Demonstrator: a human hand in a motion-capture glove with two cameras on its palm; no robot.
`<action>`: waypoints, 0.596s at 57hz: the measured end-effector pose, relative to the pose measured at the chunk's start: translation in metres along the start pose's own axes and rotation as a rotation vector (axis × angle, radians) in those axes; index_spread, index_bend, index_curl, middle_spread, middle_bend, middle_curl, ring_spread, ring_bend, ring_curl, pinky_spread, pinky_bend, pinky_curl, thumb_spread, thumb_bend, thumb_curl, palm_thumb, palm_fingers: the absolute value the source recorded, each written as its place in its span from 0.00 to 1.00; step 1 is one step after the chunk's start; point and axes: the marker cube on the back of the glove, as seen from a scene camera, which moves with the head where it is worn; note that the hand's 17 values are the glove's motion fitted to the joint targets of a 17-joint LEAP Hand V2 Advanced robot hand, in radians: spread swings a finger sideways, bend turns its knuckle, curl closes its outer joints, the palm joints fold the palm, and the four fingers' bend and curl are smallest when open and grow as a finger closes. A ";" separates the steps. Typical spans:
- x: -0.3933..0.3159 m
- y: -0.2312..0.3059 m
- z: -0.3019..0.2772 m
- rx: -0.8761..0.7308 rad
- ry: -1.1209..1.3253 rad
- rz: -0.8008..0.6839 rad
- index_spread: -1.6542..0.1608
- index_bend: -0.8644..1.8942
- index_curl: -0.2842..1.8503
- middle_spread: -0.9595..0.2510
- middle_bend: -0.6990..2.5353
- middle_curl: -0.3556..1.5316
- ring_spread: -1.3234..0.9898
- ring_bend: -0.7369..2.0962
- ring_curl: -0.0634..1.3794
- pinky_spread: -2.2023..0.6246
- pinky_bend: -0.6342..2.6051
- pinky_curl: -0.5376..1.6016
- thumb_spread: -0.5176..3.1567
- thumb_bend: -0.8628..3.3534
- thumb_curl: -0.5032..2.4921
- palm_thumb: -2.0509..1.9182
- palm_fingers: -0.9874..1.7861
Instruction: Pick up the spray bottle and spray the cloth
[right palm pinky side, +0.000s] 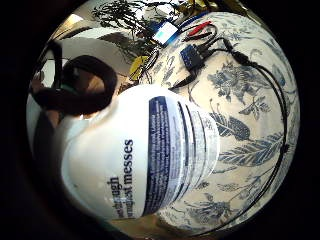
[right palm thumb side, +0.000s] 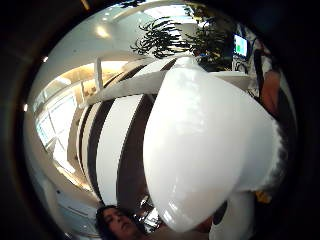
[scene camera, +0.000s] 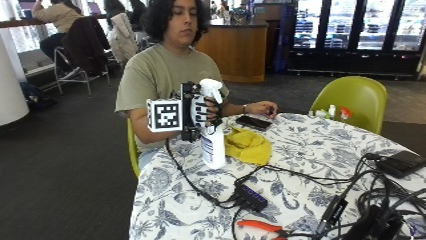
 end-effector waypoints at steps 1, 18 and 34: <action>-0.002 0.000 -0.001 0.003 0.002 -0.008 0.77 0.40 0.28 0.71 0.33 0.42 0.51 0.46 0.31 0.76 0.27 0.41 0.35 0.21 0.34 0.77 0.82; -0.078 0.021 -0.032 -0.444 0.238 -0.027 0.77 0.43 0.35 0.64 0.40 0.48 0.49 0.50 0.37 0.71 0.32 0.45 0.29 0.20 0.38 0.77 0.85; -0.116 0.016 -0.024 -0.846 0.701 0.173 0.77 0.43 0.38 0.63 0.42 0.49 0.49 0.52 0.39 0.70 0.34 0.46 0.28 0.20 0.41 0.78 0.84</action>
